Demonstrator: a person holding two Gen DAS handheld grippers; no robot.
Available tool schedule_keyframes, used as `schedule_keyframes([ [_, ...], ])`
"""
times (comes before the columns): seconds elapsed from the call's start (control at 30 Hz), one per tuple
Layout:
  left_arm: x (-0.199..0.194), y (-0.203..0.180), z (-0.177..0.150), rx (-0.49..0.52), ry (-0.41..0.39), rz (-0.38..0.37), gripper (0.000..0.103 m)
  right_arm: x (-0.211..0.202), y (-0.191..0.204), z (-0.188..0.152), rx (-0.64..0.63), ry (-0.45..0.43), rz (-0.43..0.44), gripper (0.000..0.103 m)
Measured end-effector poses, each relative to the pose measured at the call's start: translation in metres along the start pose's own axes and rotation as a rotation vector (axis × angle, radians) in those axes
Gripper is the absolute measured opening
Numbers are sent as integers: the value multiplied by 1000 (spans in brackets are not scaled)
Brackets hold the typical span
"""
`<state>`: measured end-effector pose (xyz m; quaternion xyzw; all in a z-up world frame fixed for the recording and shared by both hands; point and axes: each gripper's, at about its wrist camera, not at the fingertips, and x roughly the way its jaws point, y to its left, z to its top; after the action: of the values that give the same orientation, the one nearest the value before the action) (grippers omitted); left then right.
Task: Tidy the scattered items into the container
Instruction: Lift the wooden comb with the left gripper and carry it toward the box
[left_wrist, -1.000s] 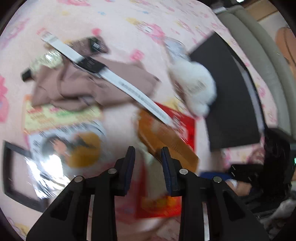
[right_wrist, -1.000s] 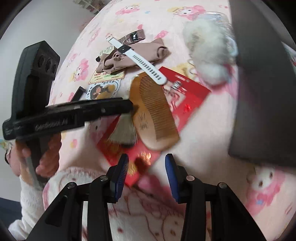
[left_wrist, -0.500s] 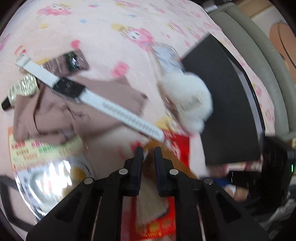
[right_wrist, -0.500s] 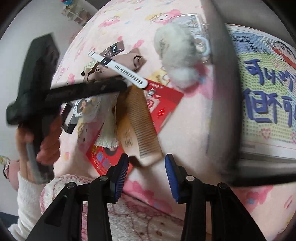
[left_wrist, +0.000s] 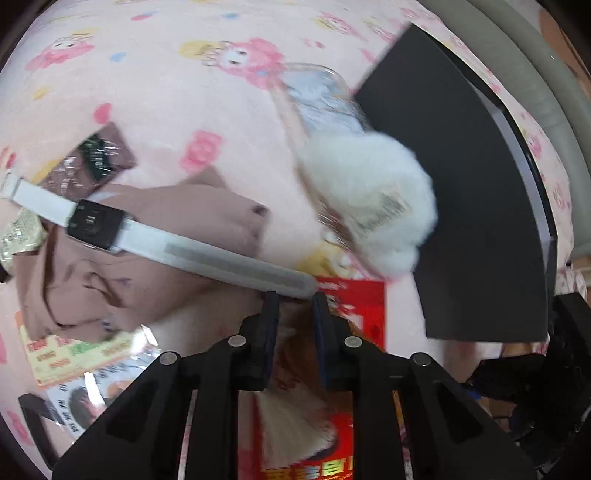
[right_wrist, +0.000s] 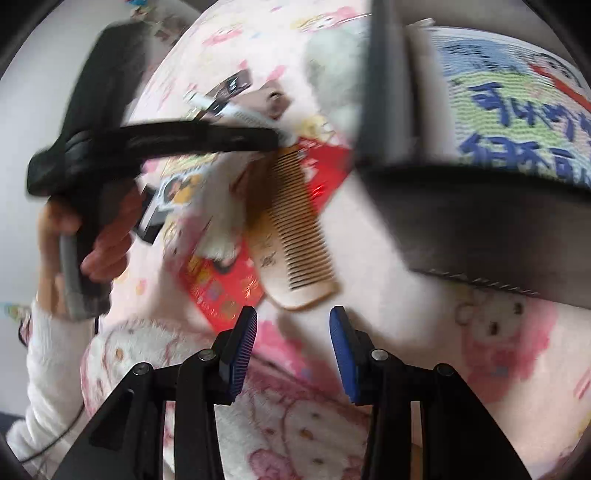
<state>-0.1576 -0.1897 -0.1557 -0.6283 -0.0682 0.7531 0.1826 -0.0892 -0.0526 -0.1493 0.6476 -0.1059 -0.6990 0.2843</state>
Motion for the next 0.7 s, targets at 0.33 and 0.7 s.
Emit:
schedule_keyframes([
  [0.33,-2,-36,-21,90,115,1,17,0,-10,-21,46,-19,-55,39],
  [0.7,24,-116,-31,97,262,74,22,-42,-64,-28,206,-138,-116,40],
])
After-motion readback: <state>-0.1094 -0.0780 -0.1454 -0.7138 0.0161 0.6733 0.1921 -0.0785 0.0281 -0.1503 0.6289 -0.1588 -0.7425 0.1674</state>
